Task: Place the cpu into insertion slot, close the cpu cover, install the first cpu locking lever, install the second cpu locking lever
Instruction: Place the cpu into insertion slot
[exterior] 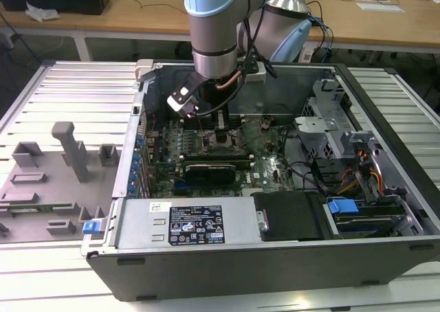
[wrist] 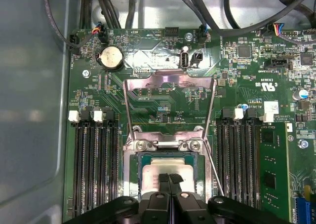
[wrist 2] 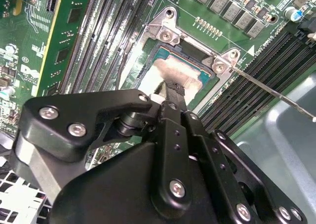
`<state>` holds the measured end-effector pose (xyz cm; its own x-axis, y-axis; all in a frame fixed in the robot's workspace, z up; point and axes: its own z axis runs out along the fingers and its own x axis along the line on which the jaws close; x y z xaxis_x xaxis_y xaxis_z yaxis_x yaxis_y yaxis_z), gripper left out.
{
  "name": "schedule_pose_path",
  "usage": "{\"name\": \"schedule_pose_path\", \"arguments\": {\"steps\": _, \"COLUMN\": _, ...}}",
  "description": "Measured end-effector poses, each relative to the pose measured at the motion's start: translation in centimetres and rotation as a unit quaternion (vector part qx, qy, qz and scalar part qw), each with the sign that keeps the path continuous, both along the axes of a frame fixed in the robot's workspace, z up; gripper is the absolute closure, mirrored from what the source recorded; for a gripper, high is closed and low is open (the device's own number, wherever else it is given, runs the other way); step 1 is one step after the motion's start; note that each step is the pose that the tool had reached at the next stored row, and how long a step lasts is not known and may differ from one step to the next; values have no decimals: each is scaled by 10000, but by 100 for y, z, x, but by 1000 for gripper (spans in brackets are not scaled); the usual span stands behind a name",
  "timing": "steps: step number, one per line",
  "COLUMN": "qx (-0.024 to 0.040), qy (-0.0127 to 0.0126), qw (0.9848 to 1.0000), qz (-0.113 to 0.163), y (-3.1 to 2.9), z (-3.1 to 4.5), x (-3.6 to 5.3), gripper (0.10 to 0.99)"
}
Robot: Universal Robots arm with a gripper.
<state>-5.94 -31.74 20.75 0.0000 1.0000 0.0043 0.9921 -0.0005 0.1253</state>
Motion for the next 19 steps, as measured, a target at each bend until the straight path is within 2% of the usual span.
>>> {"name": "schedule_pose_path", "arguments": {"steps": 2, "qx": 0, "qy": 0, "qw": 10000, "qz": 0, "y": 0, "z": 1, "x": 0, "gripper": 980}}
{"name": "schedule_pose_path", "arguments": {"steps": 3, "qx": 6, "qy": 17, "qw": 10000, "qz": 1, "y": -1, "z": 1, "x": 2, "gripper": 980}}
{"name": "schedule_pose_path", "arguments": {"steps": 4, "qx": 30, "qy": 99, "qw": 9999, "qz": 0, "y": -2, "z": 1, "x": 6, "gripper": 980}}
{"name": "schedule_pose_path", "arguments": {"steps": 5, "qx": 41, "qy": 142, "qw": 9999, "qz": 0, "y": -2, "z": 0, "x": 9, "gripper": 980}}
{"name": "schedule_pose_path", "arguments": {"steps": 6, "qx": 44, "qy": 162, "qw": 9999, "qz": 0, "y": -3, "z": 0, "x": 10, "gripper": 980}}
{"name": "schedule_pose_path", "arguments": {"steps": 10, "qx": 45, "qy": 162, "qw": 9999, "qz": 0, "y": -2, "z": 11, "x": 10, "gripper": 980}}
{"name": "schedule_pose_path", "arguments": {"steps": 13, "qx": 36, "qy": 162, "qw": 9999, "qz": 0, "y": -3, "z": 57, "x": 11, "gripper": 980}}
{"name": "schedule_pose_path", "arguments": {"steps": 16, "qx": 19, "qy": 162, "qw": 9999, "qz": -1, "y": -2, "z": 204, "x": 10, "gripper": 980}}
{"name": "schedule_pose_path", "arguments": {"steps": 19, "qx": 14, "qy": 162, "qw": 9999, "qz": -1, "y": -3, "z": 292, "x": 10, "gripper": 980}}
